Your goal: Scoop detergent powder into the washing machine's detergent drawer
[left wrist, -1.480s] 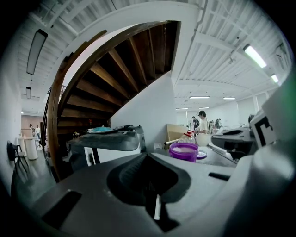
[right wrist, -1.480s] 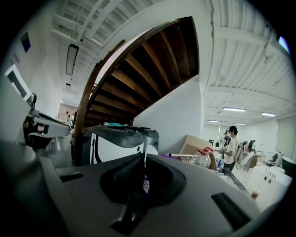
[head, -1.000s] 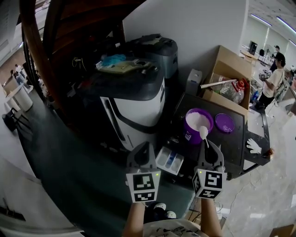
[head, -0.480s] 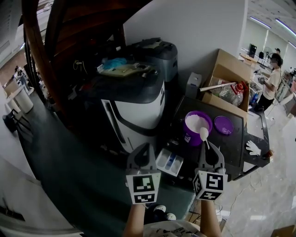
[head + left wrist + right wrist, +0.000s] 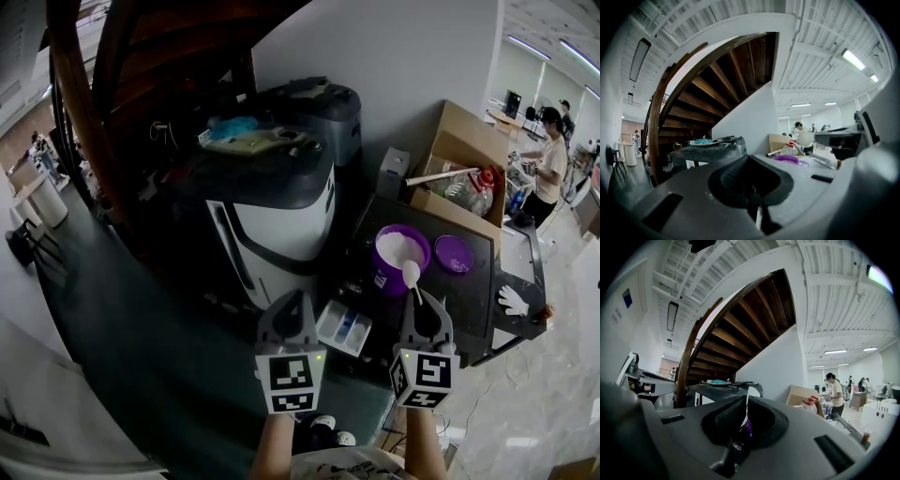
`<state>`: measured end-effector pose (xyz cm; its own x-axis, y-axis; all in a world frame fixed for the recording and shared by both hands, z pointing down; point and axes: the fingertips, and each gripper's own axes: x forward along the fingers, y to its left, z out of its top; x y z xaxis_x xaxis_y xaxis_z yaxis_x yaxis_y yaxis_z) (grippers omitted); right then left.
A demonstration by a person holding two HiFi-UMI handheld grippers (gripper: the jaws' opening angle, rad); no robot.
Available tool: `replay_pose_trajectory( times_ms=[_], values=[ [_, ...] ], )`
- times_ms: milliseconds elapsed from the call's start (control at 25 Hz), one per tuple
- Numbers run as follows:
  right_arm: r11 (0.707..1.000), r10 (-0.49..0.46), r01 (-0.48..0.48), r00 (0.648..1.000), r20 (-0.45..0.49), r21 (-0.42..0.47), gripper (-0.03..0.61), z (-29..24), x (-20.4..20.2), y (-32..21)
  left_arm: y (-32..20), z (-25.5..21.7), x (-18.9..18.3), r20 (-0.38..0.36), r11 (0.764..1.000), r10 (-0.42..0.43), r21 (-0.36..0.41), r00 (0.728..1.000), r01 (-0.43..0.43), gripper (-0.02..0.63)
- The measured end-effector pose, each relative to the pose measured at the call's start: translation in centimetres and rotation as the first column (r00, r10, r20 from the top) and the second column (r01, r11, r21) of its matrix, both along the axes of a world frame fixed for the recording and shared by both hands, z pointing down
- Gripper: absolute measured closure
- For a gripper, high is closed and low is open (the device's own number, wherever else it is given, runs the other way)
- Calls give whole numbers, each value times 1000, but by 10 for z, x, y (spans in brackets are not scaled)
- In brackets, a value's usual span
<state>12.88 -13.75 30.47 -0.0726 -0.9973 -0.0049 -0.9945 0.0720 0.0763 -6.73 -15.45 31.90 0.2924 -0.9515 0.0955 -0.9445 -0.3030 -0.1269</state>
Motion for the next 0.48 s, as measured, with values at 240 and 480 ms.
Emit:
replay_pose_trajectory(
  times_ms=[240, 480],
  values=[
    [1000, 0, 0, 1000, -13, -14, 558, 6, 1, 0, 0, 3, 0, 1, 1000, 2, -3, 1000, -2, 611],
    [1000, -11, 11, 1000, -7, -25, 558, 8, -5, -3, -2, 4, 1, 2, 1000, 6, -3, 1000, -6, 612]
  ],
)
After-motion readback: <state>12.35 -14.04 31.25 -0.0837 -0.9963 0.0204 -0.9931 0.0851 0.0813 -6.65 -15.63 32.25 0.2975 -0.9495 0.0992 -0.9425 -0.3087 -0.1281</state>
